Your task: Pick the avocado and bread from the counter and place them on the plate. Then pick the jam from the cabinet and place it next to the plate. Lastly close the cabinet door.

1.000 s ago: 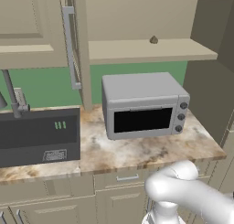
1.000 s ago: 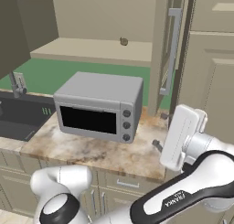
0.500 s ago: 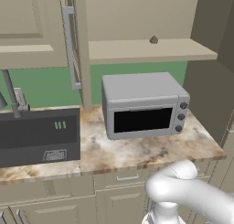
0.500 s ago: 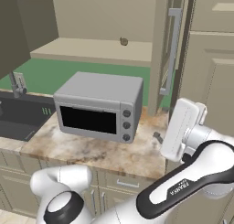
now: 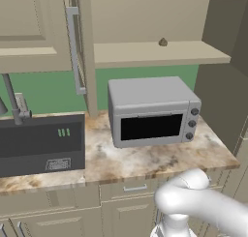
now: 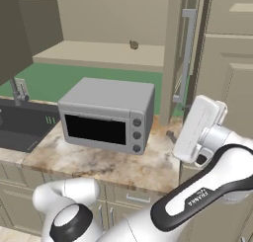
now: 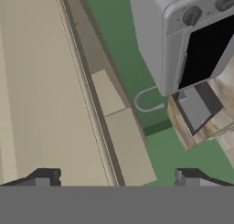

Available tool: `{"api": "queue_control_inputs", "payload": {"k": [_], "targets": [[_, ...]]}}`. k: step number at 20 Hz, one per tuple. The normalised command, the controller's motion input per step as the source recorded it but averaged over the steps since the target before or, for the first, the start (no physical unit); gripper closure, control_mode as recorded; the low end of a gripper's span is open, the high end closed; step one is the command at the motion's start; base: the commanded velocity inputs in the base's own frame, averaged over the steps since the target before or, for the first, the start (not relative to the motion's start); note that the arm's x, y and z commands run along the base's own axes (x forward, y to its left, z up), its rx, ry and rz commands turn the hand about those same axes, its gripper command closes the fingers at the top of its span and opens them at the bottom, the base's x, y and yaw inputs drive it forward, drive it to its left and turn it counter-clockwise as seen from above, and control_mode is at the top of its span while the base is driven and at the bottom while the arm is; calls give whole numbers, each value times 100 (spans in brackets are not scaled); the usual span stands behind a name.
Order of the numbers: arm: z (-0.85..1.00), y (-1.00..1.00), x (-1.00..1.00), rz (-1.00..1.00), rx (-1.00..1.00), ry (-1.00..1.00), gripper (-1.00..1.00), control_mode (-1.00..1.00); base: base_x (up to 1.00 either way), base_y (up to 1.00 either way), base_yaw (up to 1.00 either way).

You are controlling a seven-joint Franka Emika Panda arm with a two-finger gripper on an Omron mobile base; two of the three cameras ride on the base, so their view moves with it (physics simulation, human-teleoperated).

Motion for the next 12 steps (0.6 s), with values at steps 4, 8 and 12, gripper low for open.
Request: {"api": "queue_control_inputs", "payload": {"k": [4,8,12], "targets": [[51,0,0,0,2,-12,-100,-100,0,0,0],[41,7,0,0,0,-8,-100,-100,0,0,0],[17,47,-1,0,-1,-1,-100,-100,0,0,0]]}}
